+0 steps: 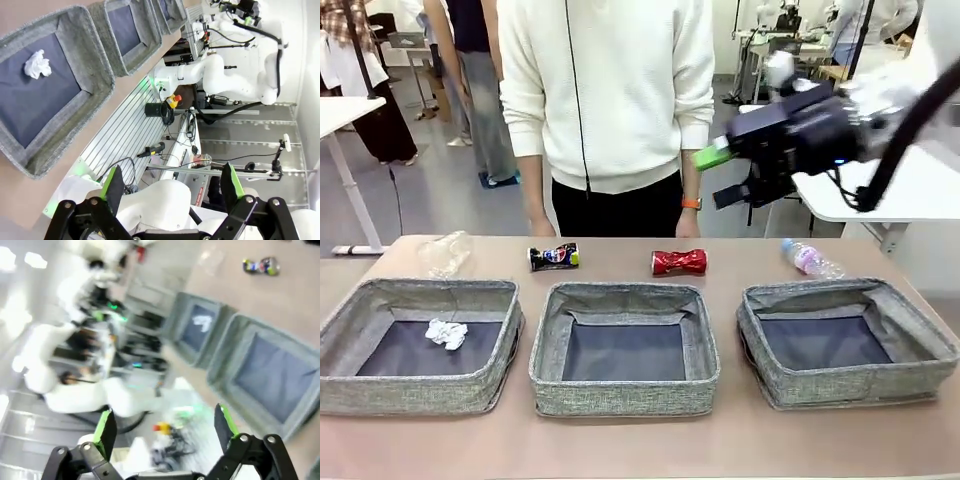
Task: Sort the waste into the appropriate baskets.
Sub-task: Place the picked waste into the Fabric basket indicated by the person.
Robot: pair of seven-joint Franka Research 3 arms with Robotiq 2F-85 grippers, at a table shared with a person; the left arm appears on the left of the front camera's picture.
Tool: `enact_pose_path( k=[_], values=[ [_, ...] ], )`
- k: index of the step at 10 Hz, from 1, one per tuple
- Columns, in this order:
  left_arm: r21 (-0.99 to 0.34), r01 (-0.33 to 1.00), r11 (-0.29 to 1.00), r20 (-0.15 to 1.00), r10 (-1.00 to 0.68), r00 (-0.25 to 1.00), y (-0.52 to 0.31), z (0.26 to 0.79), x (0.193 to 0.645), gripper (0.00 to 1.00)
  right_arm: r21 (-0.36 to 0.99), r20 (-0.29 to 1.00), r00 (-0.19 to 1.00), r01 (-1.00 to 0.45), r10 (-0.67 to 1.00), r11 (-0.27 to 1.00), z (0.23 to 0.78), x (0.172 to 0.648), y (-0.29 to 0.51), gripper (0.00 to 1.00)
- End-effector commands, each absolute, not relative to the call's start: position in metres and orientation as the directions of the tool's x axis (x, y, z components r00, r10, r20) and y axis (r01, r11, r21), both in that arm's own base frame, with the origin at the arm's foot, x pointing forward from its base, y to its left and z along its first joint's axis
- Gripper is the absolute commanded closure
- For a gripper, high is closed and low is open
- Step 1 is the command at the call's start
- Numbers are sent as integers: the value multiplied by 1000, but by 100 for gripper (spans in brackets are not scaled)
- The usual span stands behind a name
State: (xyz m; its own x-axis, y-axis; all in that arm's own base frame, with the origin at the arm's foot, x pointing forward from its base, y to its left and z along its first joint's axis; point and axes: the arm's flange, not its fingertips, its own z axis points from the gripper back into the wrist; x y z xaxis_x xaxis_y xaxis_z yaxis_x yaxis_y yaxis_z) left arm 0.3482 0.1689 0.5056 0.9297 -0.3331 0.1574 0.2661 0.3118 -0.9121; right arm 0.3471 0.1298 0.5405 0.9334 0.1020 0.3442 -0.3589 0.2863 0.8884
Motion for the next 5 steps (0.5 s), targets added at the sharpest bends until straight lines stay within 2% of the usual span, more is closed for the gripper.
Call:
enact_pose_path(
  k=[1, 3, 5],
  values=[
    [-906, 286, 312, 173, -345, 923, 168, 505, 345, 0, 967, 224, 974, -219, -23, 131, 510, 338, 39, 0],
    [-906, 286, 312, 173, -345, 923, 168, 505, 345, 0, 937, 253, 960, -211, -122, 278, 472, 317, -37, 0],
    [-906, 286, 312, 173, -345, 923, 168, 505, 345, 0, 920, 327, 925, -265, -192, 290, 441, 279, -72, 0]
  ],
)
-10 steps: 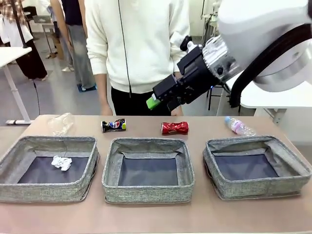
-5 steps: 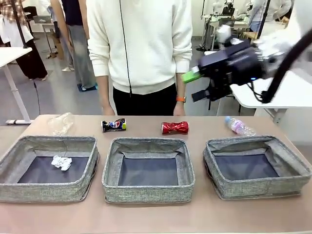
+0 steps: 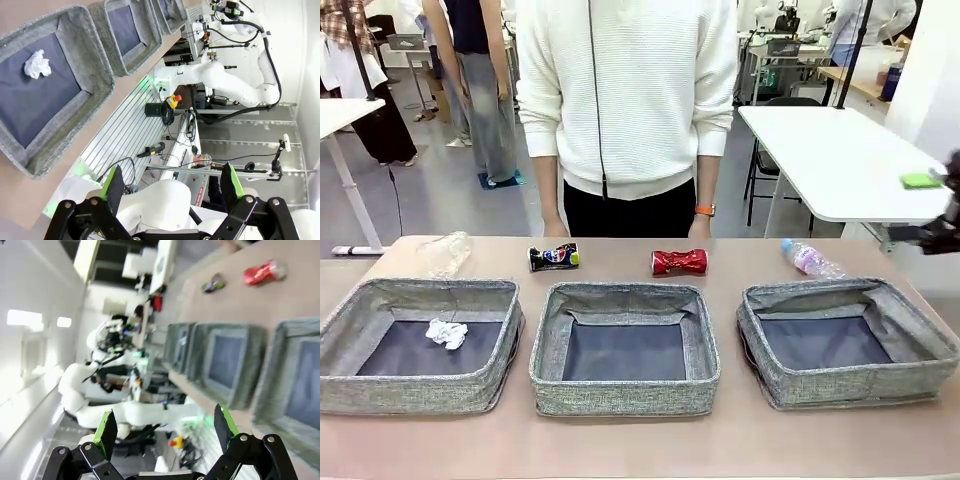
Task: Sort the waste into the appropriate baskets.
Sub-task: Place the picked waste into the Fabric basket indicated by the person, then pick up the waste item pointed out by the person.
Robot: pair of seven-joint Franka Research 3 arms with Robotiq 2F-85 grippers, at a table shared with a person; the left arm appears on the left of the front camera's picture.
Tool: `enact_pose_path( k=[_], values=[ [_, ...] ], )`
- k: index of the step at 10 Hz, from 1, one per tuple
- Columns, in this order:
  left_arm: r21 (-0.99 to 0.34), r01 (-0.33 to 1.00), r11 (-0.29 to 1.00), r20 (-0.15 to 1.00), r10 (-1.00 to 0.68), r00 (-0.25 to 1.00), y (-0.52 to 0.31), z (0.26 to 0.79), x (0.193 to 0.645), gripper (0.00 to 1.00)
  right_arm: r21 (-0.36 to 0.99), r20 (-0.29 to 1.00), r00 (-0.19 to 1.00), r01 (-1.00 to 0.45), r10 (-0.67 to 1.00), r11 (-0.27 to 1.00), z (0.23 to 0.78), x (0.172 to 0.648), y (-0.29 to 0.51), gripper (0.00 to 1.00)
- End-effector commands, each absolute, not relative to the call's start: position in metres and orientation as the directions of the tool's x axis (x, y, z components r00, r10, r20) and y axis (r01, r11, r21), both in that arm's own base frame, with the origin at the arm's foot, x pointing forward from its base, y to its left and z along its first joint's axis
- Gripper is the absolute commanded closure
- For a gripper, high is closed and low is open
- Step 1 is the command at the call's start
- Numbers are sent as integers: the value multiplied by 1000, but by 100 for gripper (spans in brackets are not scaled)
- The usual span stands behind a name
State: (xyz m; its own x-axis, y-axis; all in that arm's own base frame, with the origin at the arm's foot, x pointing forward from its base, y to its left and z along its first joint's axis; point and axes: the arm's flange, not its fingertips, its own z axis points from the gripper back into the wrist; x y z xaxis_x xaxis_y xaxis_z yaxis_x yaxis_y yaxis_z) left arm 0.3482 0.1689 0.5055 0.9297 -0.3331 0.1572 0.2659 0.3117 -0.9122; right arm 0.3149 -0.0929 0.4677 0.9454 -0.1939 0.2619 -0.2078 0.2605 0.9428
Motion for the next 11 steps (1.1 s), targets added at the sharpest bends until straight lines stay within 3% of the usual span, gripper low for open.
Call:
enact_pose_path(
  k=[1, 3, 4, 11],
  values=[
    [-906, 286, 312, 173, -345, 923, 168, 505, 345, 0, 908, 335, 918, -254, -214, 333, 430, 264, -77, 0],
    [-906, 286, 312, 173, -345, 923, 168, 505, 345, 0, 882, 406, 872, -295, -275, 368, 413, 256, -56, 0],
    [-906, 286, 312, 173, -345, 923, 168, 505, 345, 0, 915, 325, 915, -242, -237, 322, 455, 306, -124, 0],
    [-906, 286, 312, 173, -345, 923, 168, 505, 345, 0, 915, 325, 915, -242, -237, 322, 455, 306, -124, 0]
  ],
)
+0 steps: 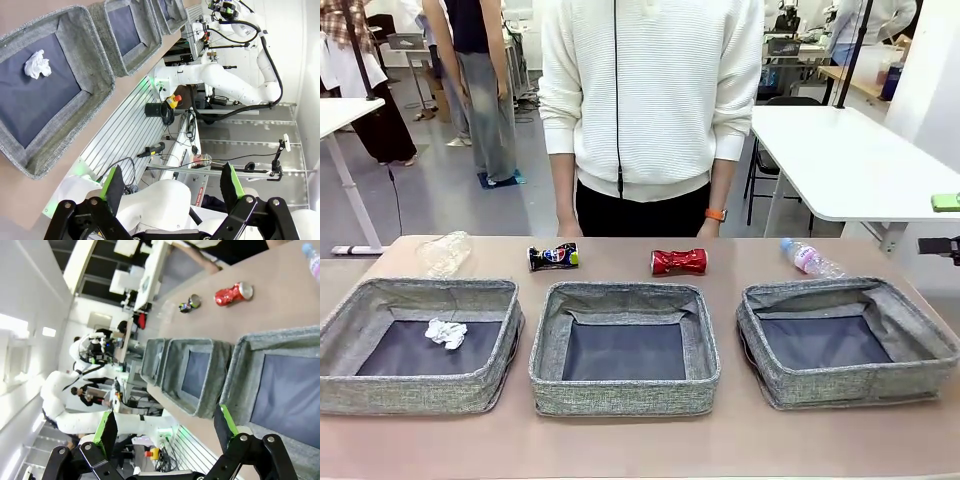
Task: Sort the waste into the appropriate baskets.
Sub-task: Pick up the waste item pointed out by the person.
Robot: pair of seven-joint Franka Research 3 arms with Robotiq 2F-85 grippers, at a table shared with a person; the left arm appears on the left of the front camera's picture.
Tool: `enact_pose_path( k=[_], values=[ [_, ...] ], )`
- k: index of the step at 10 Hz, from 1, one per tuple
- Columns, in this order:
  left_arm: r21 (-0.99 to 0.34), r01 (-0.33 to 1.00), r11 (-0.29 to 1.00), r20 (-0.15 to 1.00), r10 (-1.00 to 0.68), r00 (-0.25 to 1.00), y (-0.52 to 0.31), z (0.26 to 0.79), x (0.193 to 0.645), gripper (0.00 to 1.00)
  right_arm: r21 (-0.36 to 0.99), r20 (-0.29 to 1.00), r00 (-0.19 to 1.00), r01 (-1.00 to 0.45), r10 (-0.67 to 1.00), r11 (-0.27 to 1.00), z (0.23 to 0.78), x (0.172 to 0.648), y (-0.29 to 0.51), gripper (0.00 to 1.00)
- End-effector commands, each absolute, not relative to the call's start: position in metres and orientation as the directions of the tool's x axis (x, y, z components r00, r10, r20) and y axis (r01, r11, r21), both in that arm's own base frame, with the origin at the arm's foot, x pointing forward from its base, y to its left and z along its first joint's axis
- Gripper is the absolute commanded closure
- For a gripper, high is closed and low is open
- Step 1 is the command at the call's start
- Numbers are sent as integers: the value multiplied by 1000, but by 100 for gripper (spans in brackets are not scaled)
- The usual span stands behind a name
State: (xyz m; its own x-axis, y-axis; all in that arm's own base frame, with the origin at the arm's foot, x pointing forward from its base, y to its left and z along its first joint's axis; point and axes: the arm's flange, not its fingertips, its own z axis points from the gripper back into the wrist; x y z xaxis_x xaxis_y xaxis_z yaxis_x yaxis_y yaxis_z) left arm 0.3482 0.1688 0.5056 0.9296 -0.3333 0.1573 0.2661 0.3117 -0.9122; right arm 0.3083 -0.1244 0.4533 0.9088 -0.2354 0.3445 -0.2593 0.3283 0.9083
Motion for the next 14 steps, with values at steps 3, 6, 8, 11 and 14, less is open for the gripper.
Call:
enact_pose_path(
  k=[3, 6, 8, 11, 14],
  values=[
    [-906, 286, 312, 173, -345, 923, 168, 505, 345, 0, 915, 325, 915, -242, -237, 322, 455, 306, -124, 0],
    [-906, 286, 312, 173, -345, 923, 168, 505, 345, 0, 915, 325, 915, -242, -237, 322, 455, 306, -124, 0],
    [-906, 286, 312, 173, -345, 923, 168, 505, 345, 0, 915, 325, 915, -242, -237, 322, 455, 306, -124, 0],
    [-906, 286, 312, 173, -345, 923, 168, 505, 345, 0, 915, 325, 915, -242, -237, 322, 455, 306, -124, 0],
    [-906, 286, 312, 173, -345, 923, 168, 505, 345, 0, 915, 325, 915, -242, -237, 322, 455, 306, -124, 0]
  ],
)
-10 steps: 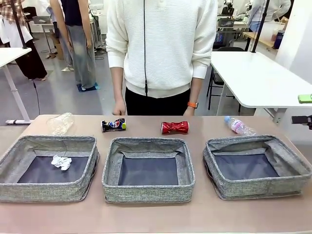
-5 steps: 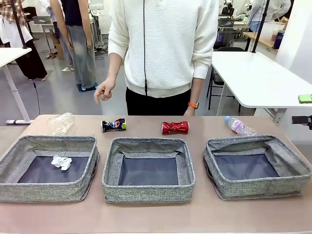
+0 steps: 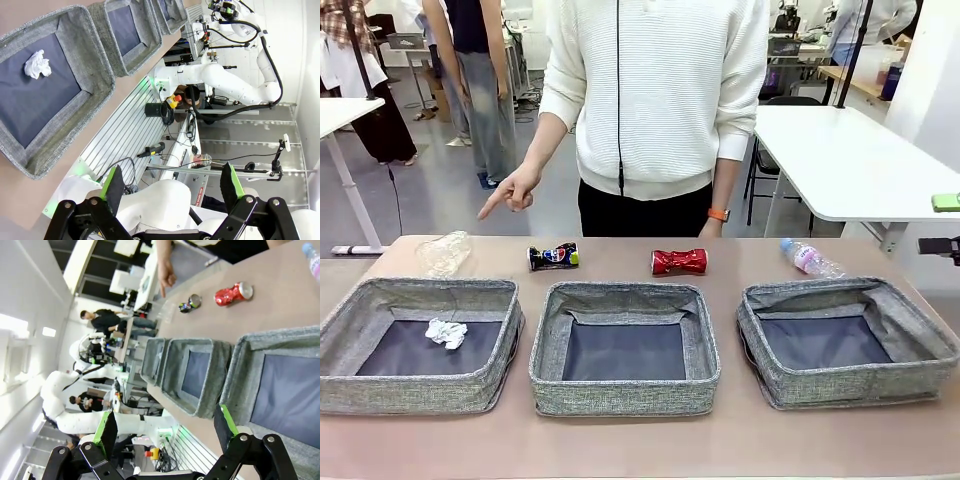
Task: Sort the waste into the appropriate baskets.
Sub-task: Pick up the waste item pointed out by the person.
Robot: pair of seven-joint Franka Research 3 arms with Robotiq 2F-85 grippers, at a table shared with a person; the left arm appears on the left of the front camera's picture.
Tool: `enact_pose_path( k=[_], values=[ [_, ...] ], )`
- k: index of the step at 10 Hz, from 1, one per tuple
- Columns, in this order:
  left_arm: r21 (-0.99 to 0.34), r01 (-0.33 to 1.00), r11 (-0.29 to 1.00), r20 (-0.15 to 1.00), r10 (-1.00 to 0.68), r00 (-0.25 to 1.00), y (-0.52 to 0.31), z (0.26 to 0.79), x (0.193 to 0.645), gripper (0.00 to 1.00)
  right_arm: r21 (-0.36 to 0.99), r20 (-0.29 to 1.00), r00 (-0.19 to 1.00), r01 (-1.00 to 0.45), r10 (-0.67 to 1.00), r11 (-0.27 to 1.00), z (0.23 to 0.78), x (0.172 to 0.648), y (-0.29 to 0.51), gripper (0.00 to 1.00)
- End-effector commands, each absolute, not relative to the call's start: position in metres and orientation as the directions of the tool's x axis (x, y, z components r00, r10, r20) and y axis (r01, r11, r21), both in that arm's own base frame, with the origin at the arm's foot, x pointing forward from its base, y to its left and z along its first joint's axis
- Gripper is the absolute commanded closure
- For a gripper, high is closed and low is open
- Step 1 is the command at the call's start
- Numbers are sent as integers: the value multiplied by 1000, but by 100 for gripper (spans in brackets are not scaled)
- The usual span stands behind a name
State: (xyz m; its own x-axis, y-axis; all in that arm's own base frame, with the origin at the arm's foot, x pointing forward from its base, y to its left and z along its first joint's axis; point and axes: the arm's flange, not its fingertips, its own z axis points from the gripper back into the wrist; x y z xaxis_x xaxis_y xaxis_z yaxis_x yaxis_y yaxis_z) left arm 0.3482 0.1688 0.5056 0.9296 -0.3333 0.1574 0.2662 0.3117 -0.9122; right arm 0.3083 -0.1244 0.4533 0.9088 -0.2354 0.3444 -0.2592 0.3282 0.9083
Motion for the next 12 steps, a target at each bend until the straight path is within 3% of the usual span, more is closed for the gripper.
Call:
enact_pose_path(
  k=[1, 6, 7, 9, 10, 11, 12],
  values=[
    [-906, 286, 312, 173, -345, 923, 168, 505, 345, 0, 915, 325, 915, -242, -237, 322, 455, 306, -124, 0],
    [-912, 266, 312, 157, -333, 930, 169, 506, 348, 0, 915, 325, 915, -242, -237, 322, 455, 306, -124, 0],
    [-790, 414, 451, 150, -513, 845, 154, 518, 366, 0, 915, 325, 915, -242, -237, 322, 455, 306, -124, 0],
    [-411, 634, 655, -3, -696, 718, 102, 505, 404, 0, 915, 325, 915, -242, -237, 322, 455, 306, -124, 0],
    [-234, 697, 678, -89, -728, 679, 74, 491, 418, 0, 915, 325, 915, -242, -237, 322, 455, 306, -124, 0],
    [26, 654, 756, -113, -648, 753, 49, 475, 436, 0, 915, 325, 915, -242, -237, 322, 455, 306, -124, 0],
    [32, 645, 763, -123, -638, 760, 33, 462, 447, 0, 915, 325, 915, -242, -237, 322, 455, 306, -124, 0]
  ],
)
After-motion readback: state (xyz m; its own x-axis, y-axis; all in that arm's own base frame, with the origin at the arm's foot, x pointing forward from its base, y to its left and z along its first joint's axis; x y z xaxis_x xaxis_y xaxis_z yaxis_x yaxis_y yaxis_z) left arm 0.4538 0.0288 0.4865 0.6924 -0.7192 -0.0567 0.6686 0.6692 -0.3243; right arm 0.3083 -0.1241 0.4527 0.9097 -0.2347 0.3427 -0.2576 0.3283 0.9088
